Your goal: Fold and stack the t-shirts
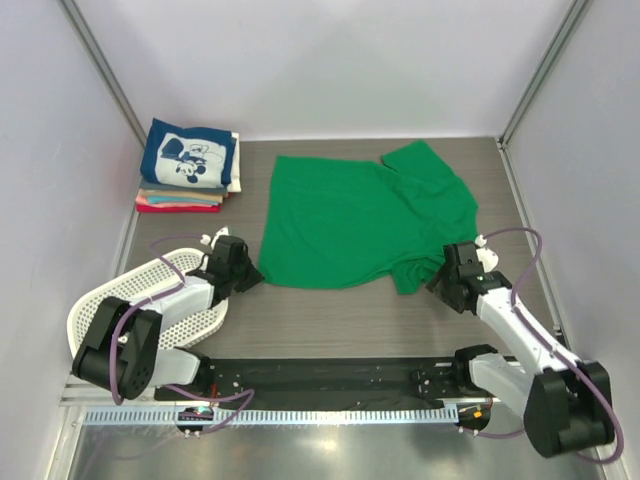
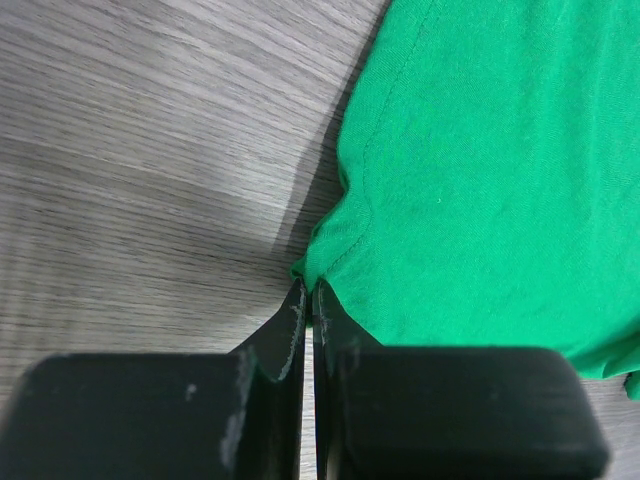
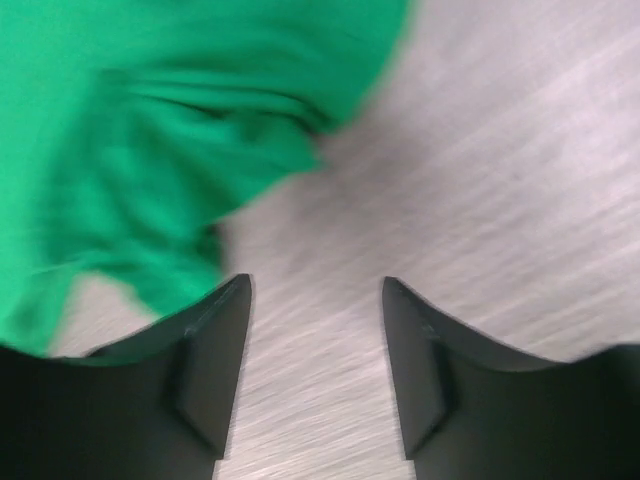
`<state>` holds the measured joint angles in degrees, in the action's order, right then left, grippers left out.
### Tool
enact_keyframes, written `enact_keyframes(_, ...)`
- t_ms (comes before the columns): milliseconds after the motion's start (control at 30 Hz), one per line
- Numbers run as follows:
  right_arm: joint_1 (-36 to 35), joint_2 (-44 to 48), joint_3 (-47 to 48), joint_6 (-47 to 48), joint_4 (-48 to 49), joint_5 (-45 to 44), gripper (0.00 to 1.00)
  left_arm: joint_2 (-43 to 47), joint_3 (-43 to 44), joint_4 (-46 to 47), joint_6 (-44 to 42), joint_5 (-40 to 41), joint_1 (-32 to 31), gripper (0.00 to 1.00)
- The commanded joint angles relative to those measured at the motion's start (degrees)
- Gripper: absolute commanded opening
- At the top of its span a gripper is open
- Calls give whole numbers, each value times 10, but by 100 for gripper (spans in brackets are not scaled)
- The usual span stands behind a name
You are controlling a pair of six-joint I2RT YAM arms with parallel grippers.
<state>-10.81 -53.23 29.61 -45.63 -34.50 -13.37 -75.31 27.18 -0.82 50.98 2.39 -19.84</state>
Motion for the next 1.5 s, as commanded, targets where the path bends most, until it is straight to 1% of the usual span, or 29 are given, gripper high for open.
enact_keyframes(0, 18, -47, -9, -37, 9, -4, 56, 2, -13, -7, -2, 4, 2, 0)
enact_keyframes(100, 28, -53, -17, -39, 67, -5, 52, 2, -13, -8, -3, 4, 2, 0)
enact_keyframes(267, 36, -109, -3, -15, 122, -19, 50, 2, -13, -7, -2, 2, 3, 0)
enact_keyframes(467, 67, -175, 6, 3, 165, 18, 49, 1, -13, -7, -3, 3, 3, 0)
enact_keyframes(567, 95, -195, 7, 16, 182, 48, 47, 1, -13, -8, -4, 2, 3, 0)
enact_keyframes(633, 100, -202, 7, 22, 192, 60, 42, 0, -13, -8, -4, 2, 4, 0)
enact_keyframes(667, 118, -205, 5, 26, 196, 69, 37, 1, -12, -7, -4, 2, 4, 0)
enact_keyframes(767, 120, -202, 3, 29, 202, 79, 28, 1, -12, -8, -4, 2, 4, 0)
enact_keyframes(800, 120, -195, 0, 29, 202, 83, 21, 1, -12, -7, -4, 2, 4, 0)
enact_keyframes(867, 120, -181, -5, 32, 202, 85, 16, 1, -13, -7, -4, 2, 4, 0)
enact_keyframes(933, 120, -157, -10, 36, 201, 89, 7, 1, -12, -7, -4, 2, 4, 0)
enact_keyframes(967, 120, -150, -14, 39, 199, 93, 1, 1, -12, -8, -4, 2, 4, 0)
enact_keyframes(1000, 120, -141, -16, 39, 197, 98, 1, 1, -12, -8, -4, 2, 4, 0)
enact_keyframes(1133, 119, -95, -22, 35, 164, 126, 1, 12, -6, -21, -4, -2, 4, 0)
enact_keyframes(1200, 120, -50, -15, 27, 139, 127, 1, 32, -5, -38, -9, -9, 3, 0)
enact_keyframes(1300, 120, 26, 18, 24, 67, 119, 1, 101, -5, -78, -9, -6, 1, 0)
enact_keyframes(1333, 120, 43, 32, 24, 12, 107, 1, 118, -2, -92, -10, -5, 1, 0)
enact_keyframes(1367, 120, 72, 65, 29, -12, 86, 1, 157, 2, -122, -11, -5, 1, 0)
enact_keyframes(1467, 120, 107, 125, 35, -85, 72, 1, 223, 18, -182, -14, -5, 1, 0)
